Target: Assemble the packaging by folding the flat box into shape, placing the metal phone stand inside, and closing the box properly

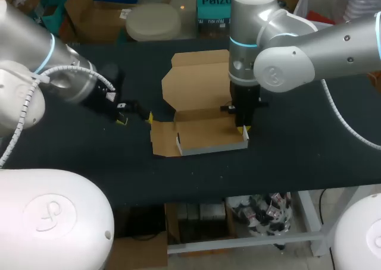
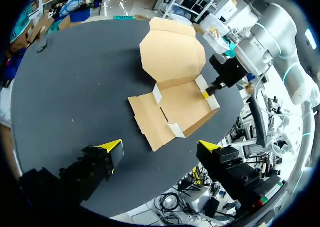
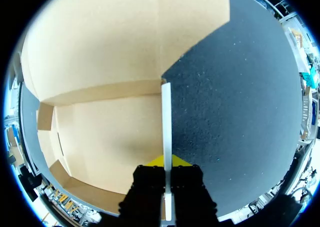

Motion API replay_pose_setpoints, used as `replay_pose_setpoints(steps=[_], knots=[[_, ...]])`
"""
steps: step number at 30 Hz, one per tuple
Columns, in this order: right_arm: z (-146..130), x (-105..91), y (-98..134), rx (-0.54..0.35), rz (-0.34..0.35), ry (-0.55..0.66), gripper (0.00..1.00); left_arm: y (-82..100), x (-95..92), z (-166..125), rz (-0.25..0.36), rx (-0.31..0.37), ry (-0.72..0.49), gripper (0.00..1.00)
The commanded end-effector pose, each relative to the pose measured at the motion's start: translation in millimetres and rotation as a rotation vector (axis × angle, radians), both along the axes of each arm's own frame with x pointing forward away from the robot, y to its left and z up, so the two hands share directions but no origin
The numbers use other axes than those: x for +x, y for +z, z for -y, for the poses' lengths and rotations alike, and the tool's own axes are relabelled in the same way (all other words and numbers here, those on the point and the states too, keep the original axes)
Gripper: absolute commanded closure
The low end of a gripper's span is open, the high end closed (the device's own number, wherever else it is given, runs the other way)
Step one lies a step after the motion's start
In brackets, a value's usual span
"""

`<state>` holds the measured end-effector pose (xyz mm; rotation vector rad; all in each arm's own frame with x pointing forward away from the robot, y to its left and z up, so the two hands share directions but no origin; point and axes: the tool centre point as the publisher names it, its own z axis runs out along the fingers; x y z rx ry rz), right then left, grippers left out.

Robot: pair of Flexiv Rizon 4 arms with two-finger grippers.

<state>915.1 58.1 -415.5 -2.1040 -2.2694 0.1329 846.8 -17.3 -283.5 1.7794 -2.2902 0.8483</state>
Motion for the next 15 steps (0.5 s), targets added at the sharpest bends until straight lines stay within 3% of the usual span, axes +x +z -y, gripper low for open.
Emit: replay_pose_setpoints(steps=[1, 6, 8, 11, 15], knots=[[-1.1, 1.2, 0.6, -0.004, -0.005, 0.0, 1.0, -19.1, 11.0, 5.0, -0.305, -0.157, 0.351, 0.0], [-1.1, 1.2, 0.6, -0.004, -0.005, 0.0, 1.0, -33.1, 18.1, 5.5, -0.4, -0.217, 0.403, 0.04], [-1.1, 1.2, 0.6, -0.004, -0.005, 0.0, 1.0, -37.4, 16.9, 7.3, -0.41, -0.231, 0.401, 0.05], [-1.1, 1.2, 0.6, -0.004, -0.005, 0.0, 1.0, -44.7, 16.0, 8.8, -0.415, -0.262, 0.381, 0.18], [-1.1, 1.2, 0.6, -0.004, -0.005, 0.0, 1.0, -57.5, 17.0, 12.4, -0.422, -0.284, 0.365, 0.18]])
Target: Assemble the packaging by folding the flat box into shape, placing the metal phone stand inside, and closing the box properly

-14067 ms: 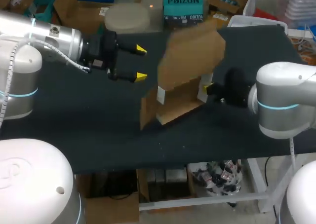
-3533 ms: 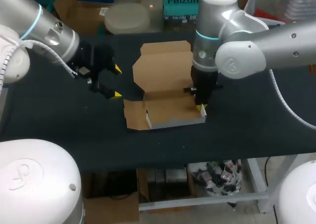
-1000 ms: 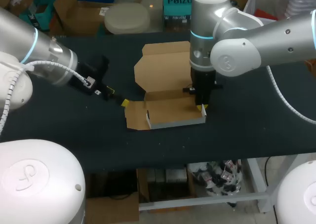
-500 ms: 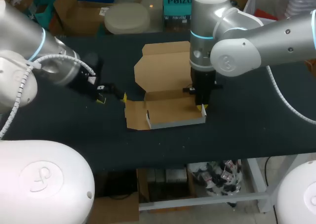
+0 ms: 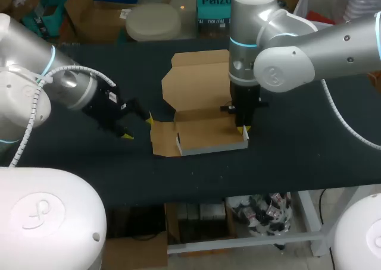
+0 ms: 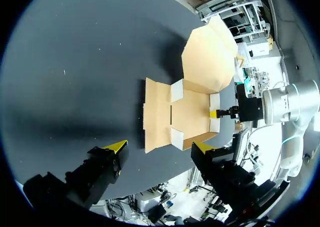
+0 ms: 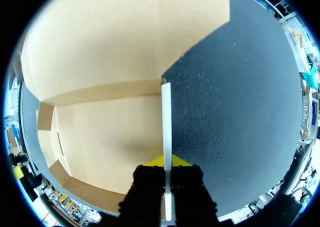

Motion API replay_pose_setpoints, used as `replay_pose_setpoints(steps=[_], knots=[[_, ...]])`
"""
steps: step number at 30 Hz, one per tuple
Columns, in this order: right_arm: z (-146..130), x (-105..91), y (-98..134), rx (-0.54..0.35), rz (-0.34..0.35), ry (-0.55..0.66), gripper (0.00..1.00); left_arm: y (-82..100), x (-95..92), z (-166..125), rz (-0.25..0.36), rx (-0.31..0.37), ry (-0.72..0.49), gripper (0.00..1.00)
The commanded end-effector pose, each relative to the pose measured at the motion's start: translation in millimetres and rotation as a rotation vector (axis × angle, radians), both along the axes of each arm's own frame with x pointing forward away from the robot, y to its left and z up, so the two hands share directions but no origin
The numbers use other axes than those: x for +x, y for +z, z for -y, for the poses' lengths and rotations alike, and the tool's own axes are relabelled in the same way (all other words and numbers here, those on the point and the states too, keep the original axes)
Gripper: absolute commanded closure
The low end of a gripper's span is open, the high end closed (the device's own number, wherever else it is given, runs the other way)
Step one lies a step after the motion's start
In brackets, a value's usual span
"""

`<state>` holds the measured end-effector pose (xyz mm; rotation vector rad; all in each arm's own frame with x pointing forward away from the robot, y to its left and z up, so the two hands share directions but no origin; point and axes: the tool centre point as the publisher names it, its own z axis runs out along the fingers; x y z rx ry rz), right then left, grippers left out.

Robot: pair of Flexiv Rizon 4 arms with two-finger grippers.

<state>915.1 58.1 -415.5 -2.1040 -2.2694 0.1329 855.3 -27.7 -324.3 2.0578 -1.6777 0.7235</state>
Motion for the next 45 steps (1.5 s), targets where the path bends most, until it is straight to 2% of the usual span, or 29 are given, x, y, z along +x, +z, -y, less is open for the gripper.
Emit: replay_pose_setpoints(steps=[1, 3, 8, 13, 16, 20, 25, 29, 31, 35, 37, 38, 39, 43, 45], knots=[[-1.1, 1.2, 0.6, -0.004, -0.005, 0.0, 1.0, -19.6, 8.6, 3.4, -0.073, -0.098, 0.036, 0.18], [-1.1, 1.2, 0.6, -0.004, -0.005, 0.0, 1.0, -25.2, 8.3, 6.9, -0.063, -0.107, 0.021, 0.17], [-1.1, 1.2, 0.6, -0.004, -0.005, 0.0, 1.0, -36.4, 11.2, 13.8, -0.022, -0.119, -0.009, 0.26], [-1.1, 1.2, 0.6, -0.004, -0.005, 0.0, 1.0, -44.5, 15.0, 18.7, 0.007, -0.113, -0.026, 0.22], [-1.1, 1.2, 0.6, -0.004, -0.005, 0.0, 1.0, -46.9, 17.8, 20.0, 0.026, -0.115, -0.04, 0.23], [-1.1, 1.2, 0.6, -0.004, -0.005, 0.0, 1.0, -51.3, 21.4, 22.1, 0.035, -0.116, -0.042, 0.29], [-1.1, 1.2, 0.6, -0.004, -0.005, 0.0, 1.0, -57.1, 25.1, 24.0, 0.053, -0.116, -0.051, 0.28], [-1.1, 1.2, 0.6, -0.004, -0.005, 0.0, 1.0, -60.7, 28.7, 24.5, 0.058, -0.123, -0.054, 0.31], [-1.1, 1.2, 0.6, -0.004, -0.005, 0.0, 1.0, -63.6, 31.5, 25.6, 0.057, -0.127, -0.051, 0.33], [-1.1, 1.2, 0.6, -0.004, -0.005, 0.0, 1.0, -70.4, 37.2, 29.4, 0.039, -0.139, -0.051, 0.45], [-1.1, 1.2, 0.6, -0.004, -0.005, 0.0, 1.0, -72.1, 38.5, 31.0, 0.03, -0.139, -0.048, 0.45], [-1.1, 1.2, 0.6, -0.004, -0.005, 0.0, 1.0, -72.7, 39.0, 31.6, 0.028, -0.141, -0.048, 0.54], [-1.1, 1.2, 0.6, -0.004, -0.005, 0.0, 1.0, -73.2, 39.4, 32.3, 0.026, -0.141, -0.048, 0.56], [-1.1, 1.2, 0.6, -0.004, -0.005, 0.0, 1.0, -75.6, 40.3, 35.3, 0.016, -0.137, -0.05, 0.58], [-1.1, 1.2, 0.6, -0.004, -0.005, 0.0, 1.0, -76.4, 40.9, 35.6, 0.014, -0.137, -0.048, 0.64]])
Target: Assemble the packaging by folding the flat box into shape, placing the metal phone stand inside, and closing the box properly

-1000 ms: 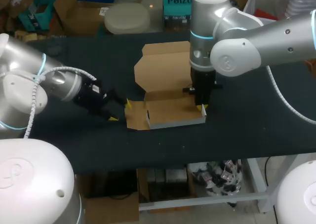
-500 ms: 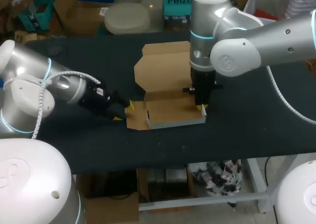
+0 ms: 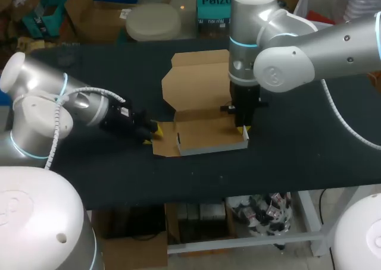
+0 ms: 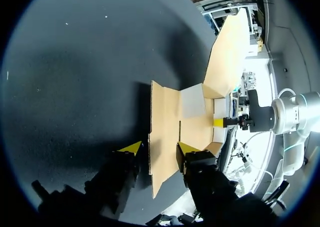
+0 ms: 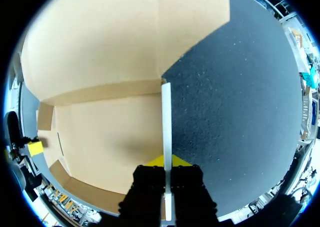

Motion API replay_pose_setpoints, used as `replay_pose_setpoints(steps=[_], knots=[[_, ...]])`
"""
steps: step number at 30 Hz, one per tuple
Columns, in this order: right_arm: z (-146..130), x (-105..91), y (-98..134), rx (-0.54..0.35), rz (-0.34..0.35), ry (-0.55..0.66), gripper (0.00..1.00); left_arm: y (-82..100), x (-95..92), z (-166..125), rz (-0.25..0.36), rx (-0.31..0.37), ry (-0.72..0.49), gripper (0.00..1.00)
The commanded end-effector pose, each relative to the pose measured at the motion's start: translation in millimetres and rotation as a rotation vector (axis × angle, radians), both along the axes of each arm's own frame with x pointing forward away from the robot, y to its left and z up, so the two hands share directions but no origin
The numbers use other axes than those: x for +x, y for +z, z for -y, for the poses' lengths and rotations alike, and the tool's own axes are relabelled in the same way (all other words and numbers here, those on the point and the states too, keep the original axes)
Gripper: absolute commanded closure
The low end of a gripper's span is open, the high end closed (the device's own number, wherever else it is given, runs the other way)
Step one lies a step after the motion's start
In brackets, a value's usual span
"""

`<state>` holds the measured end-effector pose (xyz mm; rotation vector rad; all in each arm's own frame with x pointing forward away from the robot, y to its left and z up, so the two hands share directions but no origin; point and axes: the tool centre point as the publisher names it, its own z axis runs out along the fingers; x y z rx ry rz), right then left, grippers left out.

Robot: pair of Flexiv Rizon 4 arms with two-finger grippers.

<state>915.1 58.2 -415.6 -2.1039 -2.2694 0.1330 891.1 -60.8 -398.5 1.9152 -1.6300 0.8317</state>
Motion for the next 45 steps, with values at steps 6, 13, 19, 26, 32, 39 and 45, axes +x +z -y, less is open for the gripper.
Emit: replay_pose_setpoints(steps=[6, 13, 19, 26, 32, 39, 45], knots=[[-1.1, 1.2, 0.6, -0.004, -0.005, 0.0, 1.0, -2.8, 6.4, 2.4, -0.017, 0.003, 0.005, 1.0], [-1.1, 1.2, 0.6, -0.004, -0.005, 0.0, 1.0, 7.7, 6.7, 9.4, -0.018, 0.069, 0.024, 1.0], [-1.1, 1.2, 0.6, -0.004, -0.005, 0.0, 1.0, 22.8, 8.9, 20.1, -0.011, 0.168, 0.043, 1.0], [-1.1, 1.2, 0.6, -0.004, -0.005, 0.0, 1.0, 31.5, 13.9, 32.0, -0.023, 0.274, 0.061, 1.0], [-1.1, 1.2, 0.6, -0.004, -0.005, 0.0, 1.0, 36.6, 14.6, 40.2, -0.031, 0.317, 0.061, 1.0], [-1.1, 1.2, 0.6, -0.004, -0.005, 0.0, 1.0, 44.3, 13.6, 49.6, -0.033, 0.344, 0.052, 0.92], [-1.1, 1.2, 0.6, -0.004, -0.005, 0.0, 1.0, 48.1, 12.5, 56.0, -0.033, 0.348, 0.038, 0.88]])
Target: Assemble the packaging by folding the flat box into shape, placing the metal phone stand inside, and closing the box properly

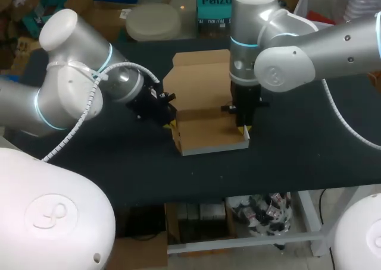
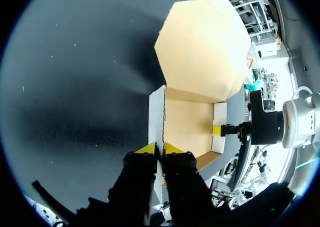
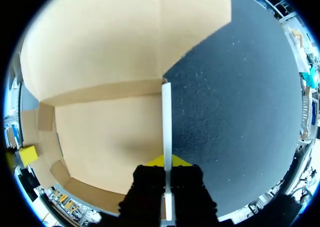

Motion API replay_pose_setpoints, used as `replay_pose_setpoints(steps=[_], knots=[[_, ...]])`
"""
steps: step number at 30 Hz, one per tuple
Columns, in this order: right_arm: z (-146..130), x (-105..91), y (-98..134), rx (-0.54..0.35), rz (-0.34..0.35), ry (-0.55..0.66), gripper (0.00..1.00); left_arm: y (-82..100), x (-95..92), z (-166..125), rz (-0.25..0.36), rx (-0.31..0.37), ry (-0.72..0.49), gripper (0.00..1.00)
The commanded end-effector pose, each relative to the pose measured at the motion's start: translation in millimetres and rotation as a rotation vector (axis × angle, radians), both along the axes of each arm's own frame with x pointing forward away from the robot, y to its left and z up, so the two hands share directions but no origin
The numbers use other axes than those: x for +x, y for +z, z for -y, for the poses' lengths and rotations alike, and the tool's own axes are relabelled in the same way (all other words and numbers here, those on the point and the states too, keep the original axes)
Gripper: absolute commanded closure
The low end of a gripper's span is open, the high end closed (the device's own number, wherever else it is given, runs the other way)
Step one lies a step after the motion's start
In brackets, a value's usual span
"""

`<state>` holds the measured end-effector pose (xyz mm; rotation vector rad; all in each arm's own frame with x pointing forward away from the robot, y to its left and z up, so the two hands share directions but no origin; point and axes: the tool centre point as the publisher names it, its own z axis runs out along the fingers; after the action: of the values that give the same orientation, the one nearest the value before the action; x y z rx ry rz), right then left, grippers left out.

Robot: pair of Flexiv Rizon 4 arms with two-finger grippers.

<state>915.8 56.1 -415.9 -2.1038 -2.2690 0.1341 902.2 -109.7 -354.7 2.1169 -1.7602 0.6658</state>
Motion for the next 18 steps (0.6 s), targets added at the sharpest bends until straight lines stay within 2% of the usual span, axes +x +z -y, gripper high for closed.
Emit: replay_pose_setpoints(steps=[1, 3, 7, 9, 12, 18], knots=[[-3.2, 0.6, 0.9, -0.003, -0.004, 0.0, 1.0, 4.5, 1.4, 8.0, -0.027, 0.108, 0.0, 0.85], [-3.2, 0.6, 0.9, -0.003, -0.004, 0.0, 1.0, 4.7, 1.3, 10.0, -0.028, 0.115, -0.003, 0.77], [-3.2, 0.6, 0.9, -0.003, -0.004, 0.0, 1.0, 6.3, 0.8, 13.9, -0.033, 0.115, -0.016, 0.75], [-3.2, 0.6, 0.9, -0.003, -0.004, 0.0, 1.0, 7.1, 0.3, 16.5, -0.039, 0.118, -0.027, 0.69], [-3.2, 0.6, 0.9, -0.003, -0.004, 0.0, 1.0, 7.9, -0.5, 19.8, -0.043, 0.117, -0.041, 0.66], [-3.2, 0.6, 0.9, -0.003, -0.004, 0.0, 1.0, 11.4, -1.8, 26.7, -0.048, 0.068, -0.092, 0.59]])
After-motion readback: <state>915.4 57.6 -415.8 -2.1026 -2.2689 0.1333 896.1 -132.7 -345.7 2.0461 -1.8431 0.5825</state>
